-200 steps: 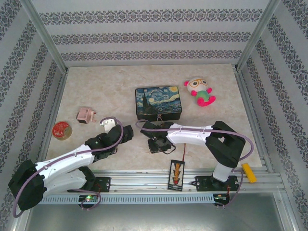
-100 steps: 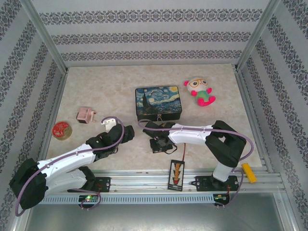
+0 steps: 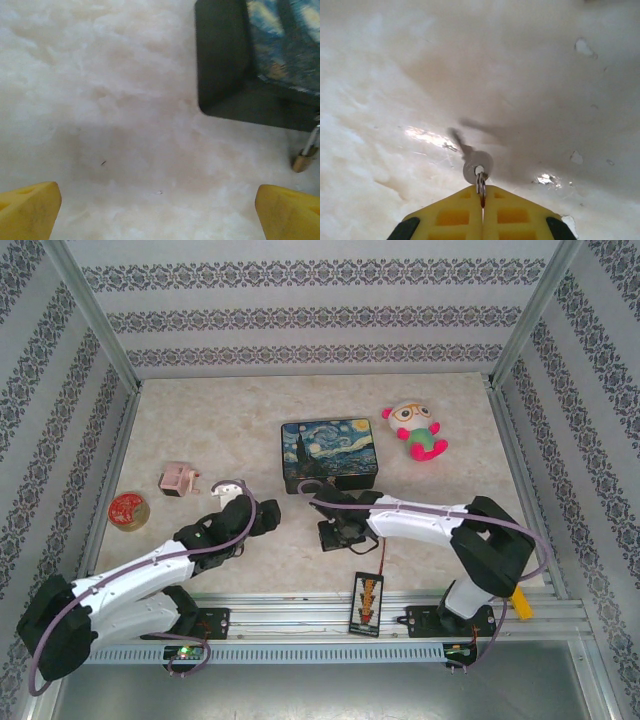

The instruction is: Unlock the padlock with the key

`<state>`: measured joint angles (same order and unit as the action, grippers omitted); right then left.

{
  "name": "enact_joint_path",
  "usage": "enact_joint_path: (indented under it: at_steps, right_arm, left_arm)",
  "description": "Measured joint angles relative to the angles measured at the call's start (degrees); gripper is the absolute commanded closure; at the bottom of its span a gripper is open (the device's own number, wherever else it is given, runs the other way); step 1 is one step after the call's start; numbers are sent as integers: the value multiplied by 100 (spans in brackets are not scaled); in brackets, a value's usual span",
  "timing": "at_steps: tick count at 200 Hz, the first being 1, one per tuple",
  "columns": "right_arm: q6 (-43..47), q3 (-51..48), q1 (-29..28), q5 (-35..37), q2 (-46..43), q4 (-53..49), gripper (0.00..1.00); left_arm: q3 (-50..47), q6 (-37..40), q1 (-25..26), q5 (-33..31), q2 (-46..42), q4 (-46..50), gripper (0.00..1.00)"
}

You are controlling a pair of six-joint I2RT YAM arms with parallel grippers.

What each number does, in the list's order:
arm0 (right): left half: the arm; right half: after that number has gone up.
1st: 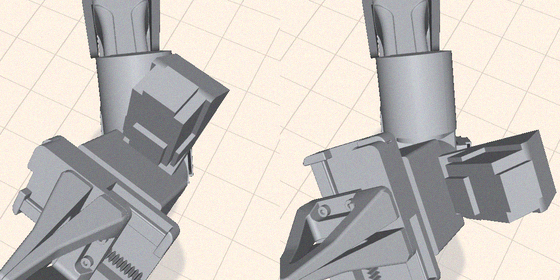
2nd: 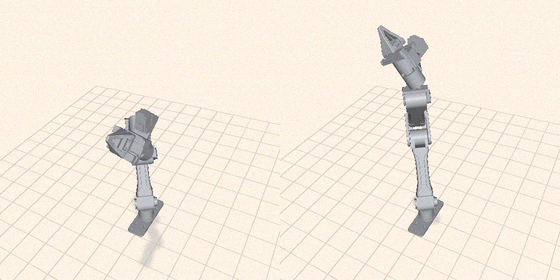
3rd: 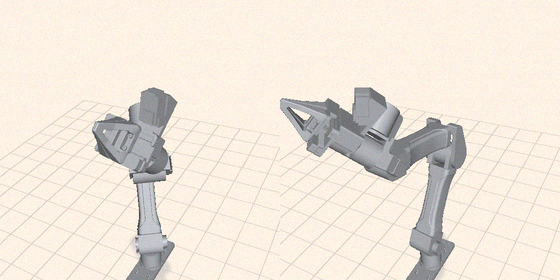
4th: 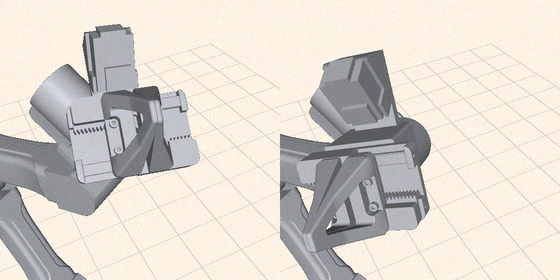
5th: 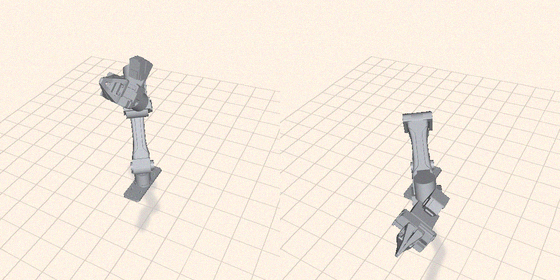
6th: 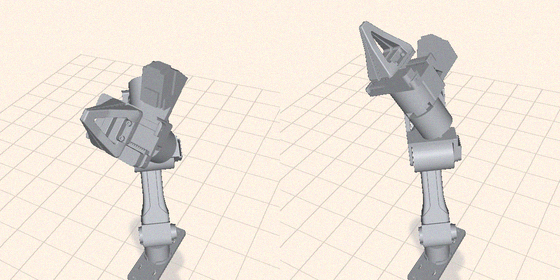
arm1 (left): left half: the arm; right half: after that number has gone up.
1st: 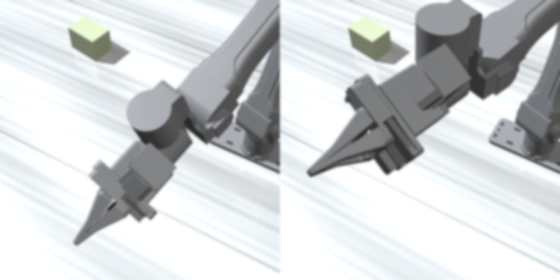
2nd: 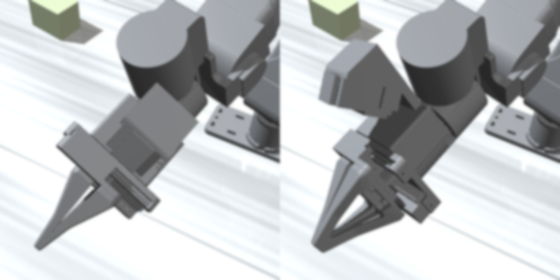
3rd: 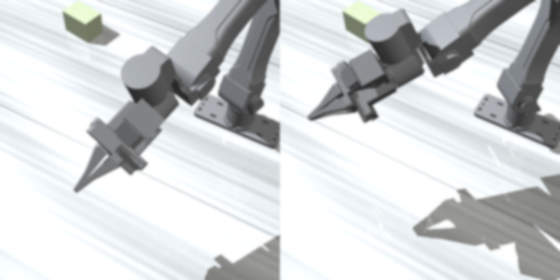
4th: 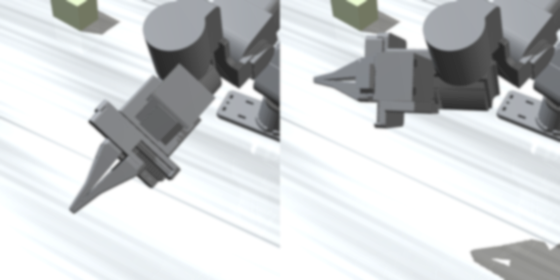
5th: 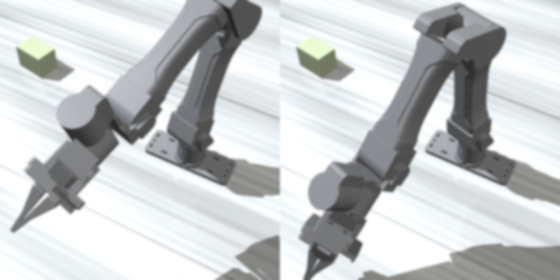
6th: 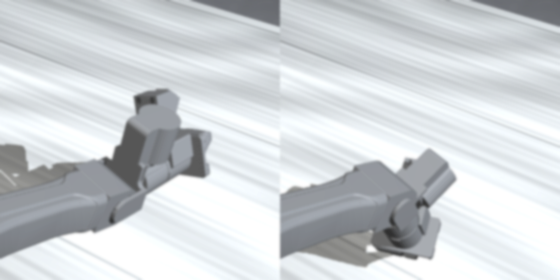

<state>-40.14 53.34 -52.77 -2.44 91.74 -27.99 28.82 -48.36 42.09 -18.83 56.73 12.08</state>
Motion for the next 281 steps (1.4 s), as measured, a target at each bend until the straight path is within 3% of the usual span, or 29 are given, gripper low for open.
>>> enact_joint_path:
  at_steps: [55,98,152,240,281]
  right_arm:
    - [267,-201,264,-98,-719,568,100]
    - [286,-330,848,-549,-1255,791,100]
    - [208,-317,1576,-1263,-1996,815,100]
    - [-181,188,1856,-2350,-2308,1036,100]
    - [-472,212,1856,-2643,-2356,1325,100]
  left_arm:
    - [-33,870,-59,793,-317,-612,1]
    - [-136,1582,-59,1440,-317,-1246,1]
    - [-695,2413,-59,2105,-267,-2776,1]
    - [-914,3825,-59,3042,890,-5694,0]
    - [-907,4352,-59,3438,1469,-6522,14]
